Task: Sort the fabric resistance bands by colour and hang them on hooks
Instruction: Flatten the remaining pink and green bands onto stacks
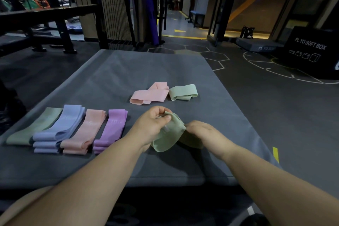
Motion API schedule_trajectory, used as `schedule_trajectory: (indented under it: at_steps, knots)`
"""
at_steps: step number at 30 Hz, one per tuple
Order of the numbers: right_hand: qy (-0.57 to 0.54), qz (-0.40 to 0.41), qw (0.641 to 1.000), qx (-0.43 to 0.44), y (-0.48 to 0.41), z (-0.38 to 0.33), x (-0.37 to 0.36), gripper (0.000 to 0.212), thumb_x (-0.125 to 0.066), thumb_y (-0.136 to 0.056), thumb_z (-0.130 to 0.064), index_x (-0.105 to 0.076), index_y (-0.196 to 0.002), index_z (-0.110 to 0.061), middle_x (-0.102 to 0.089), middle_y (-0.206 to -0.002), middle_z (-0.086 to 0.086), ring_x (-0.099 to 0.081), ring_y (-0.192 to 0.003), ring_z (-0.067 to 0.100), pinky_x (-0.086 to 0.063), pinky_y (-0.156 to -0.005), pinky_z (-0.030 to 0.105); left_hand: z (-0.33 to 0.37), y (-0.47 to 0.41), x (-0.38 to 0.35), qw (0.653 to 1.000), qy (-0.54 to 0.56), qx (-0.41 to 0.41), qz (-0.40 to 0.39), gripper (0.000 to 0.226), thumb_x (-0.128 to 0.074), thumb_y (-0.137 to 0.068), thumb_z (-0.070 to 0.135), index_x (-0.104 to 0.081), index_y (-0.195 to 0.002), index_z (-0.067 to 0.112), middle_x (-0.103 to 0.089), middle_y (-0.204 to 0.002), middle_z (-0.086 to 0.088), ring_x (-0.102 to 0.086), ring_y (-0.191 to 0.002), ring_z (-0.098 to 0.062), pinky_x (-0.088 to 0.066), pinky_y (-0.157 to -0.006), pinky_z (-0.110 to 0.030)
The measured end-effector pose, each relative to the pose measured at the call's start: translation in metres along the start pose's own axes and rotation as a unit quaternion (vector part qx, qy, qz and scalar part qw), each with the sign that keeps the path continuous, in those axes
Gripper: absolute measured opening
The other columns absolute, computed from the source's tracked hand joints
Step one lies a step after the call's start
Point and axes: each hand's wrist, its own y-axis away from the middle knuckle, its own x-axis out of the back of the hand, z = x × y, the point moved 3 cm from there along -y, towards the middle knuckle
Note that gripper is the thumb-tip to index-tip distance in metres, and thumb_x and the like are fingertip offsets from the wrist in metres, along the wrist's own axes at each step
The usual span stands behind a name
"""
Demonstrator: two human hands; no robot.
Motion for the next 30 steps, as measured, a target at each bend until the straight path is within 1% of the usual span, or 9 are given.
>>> schedule_trajectory:
  at_steps: [2, 3, 6, 9, 12, 16, 21, 26, 30]
  knots:
    - [-0.086, 0.001, 0.996, -0.022, 0.001, 0.002, 0.0, 0.05, -0.056, -0.076, -0.052, -0.074, -0.101, -0.012, -0.07, -0.105, 0.005, -0.063, -0.101, 0.015, -0.047, -0.09, 0.026, 0.0, 0.001, -0.002, 1.0, 0.021, 0.008, -0.006, 0.012, -0.059, -0.095, 0.014, -0.062, -0.09, 0.024, -0.063, -0.089, 0.002, -0.055, -0.078, -0.013, -0.042, -0.079, -0.03]
    - [-0.109, 0.003, 0.994, -0.019, 0.001, 0.002, 0.0, 0.045, -0.06, -0.079, -0.051, -0.074, -0.099, -0.014, -0.072, -0.103, 0.005, -0.065, -0.099, 0.016, -0.049, -0.09, 0.029, 0.0, 0.002, -0.004, 0.999, 0.031, 0.013, -0.01, 0.012, -0.058, -0.095, 0.013, -0.062, -0.091, 0.023, -0.063, -0.088, 0.002, -0.055, -0.077, -0.014, -0.042, -0.078, -0.029]
    - [-0.098, 0.012, 0.995, -0.021, 0.004, -0.003, -0.002, 0.012, -0.067, -0.092, -0.027, -0.072, -0.092, -0.016, -0.073, -0.085, 0.003, -0.067, -0.077, 0.012, -0.052, -0.07, 0.025, 0.001, 0.005, -0.008, 0.998, 0.061, 0.018, -0.018, 0.011, -0.057, -0.096, 0.011, -0.06, -0.091, 0.021, -0.061, -0.086, 0.003, -0.053, -0.077, -0.012, -0.043, -0.072, -0.024]
    - [-0.07, 0.038, 0.997, -0.024, 0.003, -0.001, -0.001, 0.007, -0.07, -0.09, -0.021, -0.068, -0.084, -0.019, -0.068, -0.075, 0.0, -0.061, -0.063, 0.01, -0.048, -0.06, 0.022, 0.002, 0.005, -0.009, 0.998, 0.065, 0.021, -0.012, 0.01, -0.058, -0.095, 0.013, -0.061, -0.091, 0.021, -0.062, -0.088, 0.002, -0.053, -0.081, -0.013, -0.042, -0.073, -0.026]
    - [-0.071, 0.075, 0.994, -0.019, 0.002, 0.001, 0.005, 0.01, -0.072, -0.087, -0.019, -0.068, -0.078, -0.02, -0.07, -0.076, 0.001, -0.064, -0.071, 0.015, -0.052, -0.069, 0.031, -0.001, 0.003, -0.006, 0.996, 0.076, 0.036, 0.001, 0.007, -0.058, -0.095, 0.015, -0.06, -0.091, 0.02, -0.061, -0.09, -0.003, -0.054, -0.084, -0.019, -0.043, -0.077, -0.034]
    - [-0.11, 0.098, 0.989, -0.012, 0.003, 0.004, 0.013, 0.013, -0.07, -0.087, -0.011, -0.068, -0.075, -0.017, -0.069, -0.079, 0.007, -0.063, -0.077, 0.021, -0.051, -0.08, 0.041, -0.006, -0.002, 0.003, 0.995, 0.086, 0.038, 0.045, 0.012, -0.061, -0.093, 0.014, -0.059, -0.083, 0.02, -0.058, -0.082, -0.001, -0.05, -0.084, -0.019, -0.041, -0.079, -0.034]
    - [-0.159, 0.188, 0.969, -0.018, 0.006, 0.008, 0.036, 0.008, -0.058, -0.088, -0.008, -0.062, -0.082, -0.01, -0.057, -0.072, 0.003, -0.049, -0.071, 0.015, -0.041, -0.072, 0.031, -0.01, -0.008, 0.015, 0.989, 0.095, 0.06, 0.101, 0.009, -0.067, -0.084, 0.023, -0.06, -0.078, 0.023, -0.063, -0.086, -0.006, -0.055, -0.085, -0.024, -0.046, -0.085, -0.041]
    - [-0.253, 0.276, 0.926, -0.053, 0.006, 0.018, 0.055, 0.019, -0.049, -0.093, -0.006, -0.055, -0.077, -0.016, -0.058, -0.07, 0.001, -0.051, -0.067, 0.015, -0.043, -0.066, 0.026, -0.011, -0.01, 0.019, 0.987, 0.09, 0.066, 0.12, 0.01, -0.063, -0.084, 0.022, -0.055, -0.078, 0.021, -0.058, -0.081, -0.005, -0.054, -0.081, -0.024, -0.05, -0.089, -0.046]
    - [-0.304, 0.303, 0.9, -0.077, 0.008, 0.021, 0.064, 0.016, -0.046, -0.095, -0.006, -0.053, -0.083, -0.015, -0.059, -0.073, 0.003, -0.052, -0.063, 0.015, -0.045, -0.063, 0.027, -0.01, -0.01, 0.019, 0.986, 0.094, 0.064, 0.124, 0.015, -0.058, -0.091, 0.009, -0.05, -0.084, 0.019, -0.055, -0.09, -0.006, -0.055, -0.079, -0.018, -0.051, -0.078, -0.032]
